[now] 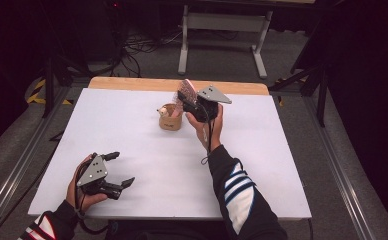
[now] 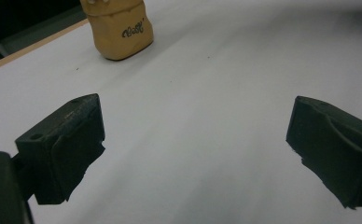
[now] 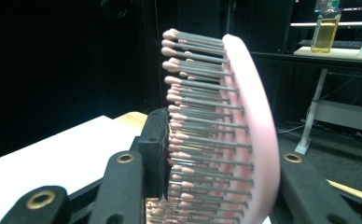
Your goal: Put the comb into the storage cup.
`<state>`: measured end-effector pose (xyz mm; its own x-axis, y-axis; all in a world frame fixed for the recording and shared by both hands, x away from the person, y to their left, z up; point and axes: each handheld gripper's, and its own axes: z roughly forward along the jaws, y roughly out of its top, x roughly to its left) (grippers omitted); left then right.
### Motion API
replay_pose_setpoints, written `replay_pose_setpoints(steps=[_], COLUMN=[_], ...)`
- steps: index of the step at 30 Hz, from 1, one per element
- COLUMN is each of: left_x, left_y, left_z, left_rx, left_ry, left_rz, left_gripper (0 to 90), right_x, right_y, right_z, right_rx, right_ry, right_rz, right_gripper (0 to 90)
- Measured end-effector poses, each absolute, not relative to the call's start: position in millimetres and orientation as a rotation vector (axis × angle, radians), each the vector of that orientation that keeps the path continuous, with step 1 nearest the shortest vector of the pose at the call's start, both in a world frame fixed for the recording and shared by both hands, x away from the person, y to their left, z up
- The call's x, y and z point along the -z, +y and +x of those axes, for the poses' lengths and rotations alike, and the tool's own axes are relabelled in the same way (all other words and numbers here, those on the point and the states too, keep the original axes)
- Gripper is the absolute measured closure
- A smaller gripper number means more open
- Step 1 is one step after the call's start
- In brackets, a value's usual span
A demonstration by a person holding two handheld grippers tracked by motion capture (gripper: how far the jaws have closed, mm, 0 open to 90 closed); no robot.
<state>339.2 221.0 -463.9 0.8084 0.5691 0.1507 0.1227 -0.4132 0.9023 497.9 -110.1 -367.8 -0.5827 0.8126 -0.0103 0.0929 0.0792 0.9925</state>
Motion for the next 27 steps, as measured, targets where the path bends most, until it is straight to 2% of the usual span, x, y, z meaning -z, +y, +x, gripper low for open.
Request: replay_pose_setpoints(steps=[12, 27], left_x=[464.1, 464.3], left_y=[220.9, 220.3], left_z=[339.5, 339.6], left_rx=[-0.543, -0.544], left_ry=[0.518, 0.518], left_rz=[1.964, 1.965], left_gripper=[5.2, 5.3], right_x=[372.2, 372.9], right_y=[-116.8, -118.1], right_z=[498.1, 496.8], right_rx=[-1.534, -1.49], right_ry=[1.76, 1.781], right_rz=[0.938, 0.941], right_gripper=[59.5, 52.5])
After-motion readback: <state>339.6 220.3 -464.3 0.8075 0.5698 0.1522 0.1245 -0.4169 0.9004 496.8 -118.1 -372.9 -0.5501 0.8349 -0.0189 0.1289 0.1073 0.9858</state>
